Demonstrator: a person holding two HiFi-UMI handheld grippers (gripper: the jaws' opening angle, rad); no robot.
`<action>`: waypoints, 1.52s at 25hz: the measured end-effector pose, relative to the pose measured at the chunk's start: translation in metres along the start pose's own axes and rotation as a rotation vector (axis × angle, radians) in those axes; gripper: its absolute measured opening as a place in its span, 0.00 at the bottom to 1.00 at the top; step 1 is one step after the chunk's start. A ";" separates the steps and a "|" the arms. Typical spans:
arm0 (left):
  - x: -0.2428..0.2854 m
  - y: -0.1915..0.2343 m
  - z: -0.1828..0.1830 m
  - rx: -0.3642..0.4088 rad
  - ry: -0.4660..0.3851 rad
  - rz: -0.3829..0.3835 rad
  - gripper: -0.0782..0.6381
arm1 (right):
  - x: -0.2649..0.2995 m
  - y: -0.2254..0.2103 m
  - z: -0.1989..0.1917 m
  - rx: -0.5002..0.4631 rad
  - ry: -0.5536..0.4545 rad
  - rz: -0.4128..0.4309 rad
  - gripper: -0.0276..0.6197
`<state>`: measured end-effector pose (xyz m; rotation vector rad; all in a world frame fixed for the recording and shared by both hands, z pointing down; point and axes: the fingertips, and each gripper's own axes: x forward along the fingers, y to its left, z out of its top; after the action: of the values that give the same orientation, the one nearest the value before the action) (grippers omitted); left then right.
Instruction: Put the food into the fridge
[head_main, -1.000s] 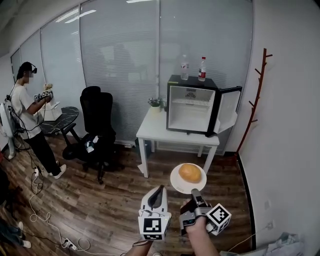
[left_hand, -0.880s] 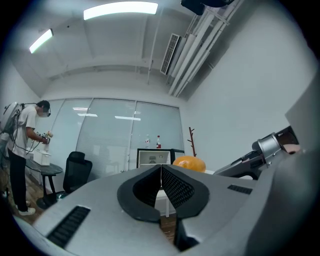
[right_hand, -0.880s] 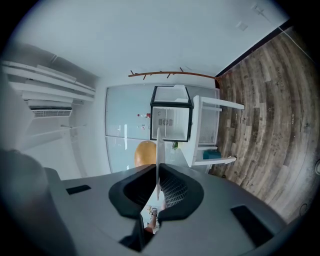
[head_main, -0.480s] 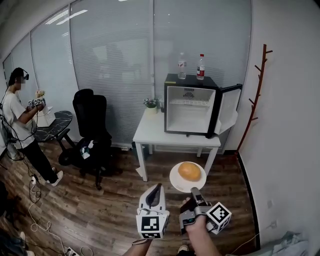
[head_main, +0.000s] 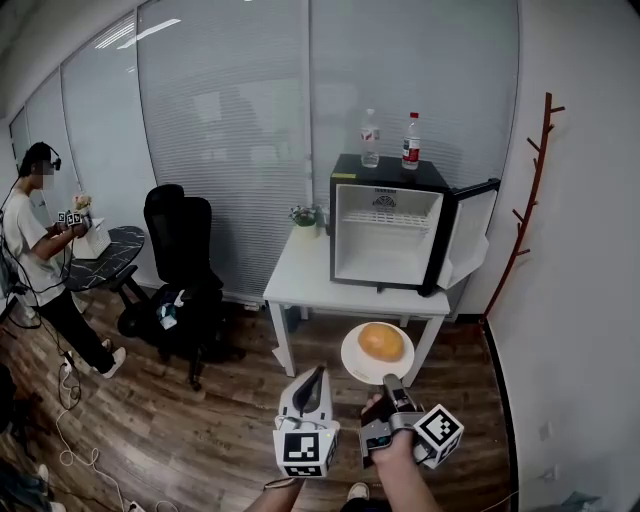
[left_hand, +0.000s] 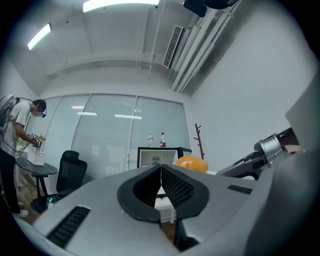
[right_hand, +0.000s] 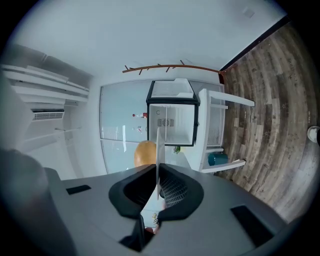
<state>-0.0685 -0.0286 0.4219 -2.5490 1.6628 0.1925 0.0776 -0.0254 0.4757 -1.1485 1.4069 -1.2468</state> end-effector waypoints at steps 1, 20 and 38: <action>0.013 0.000 0.000 -0.001 -0.001 0.004 0.15 | 0.010 0.000 0.007 0.001 0.005 0.000 0.10; 0.212 -0.036 -0.025 0.009 0.006 0.030 0.15 | 0.159 -0.012 0.152 0.014 0.013 0.003 0.10; 0.354 0.078 -0.044 -0.004 -0.001 0.004 0.15 | 0.336 -0.010 0.133 -0.012 -0.011 -0.007 0.10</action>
<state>0.0031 -0.3861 0.4097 -2.5477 1.6689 0.1977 0.1558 -0.3784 0.4591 -1.1677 1.4046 -1.2369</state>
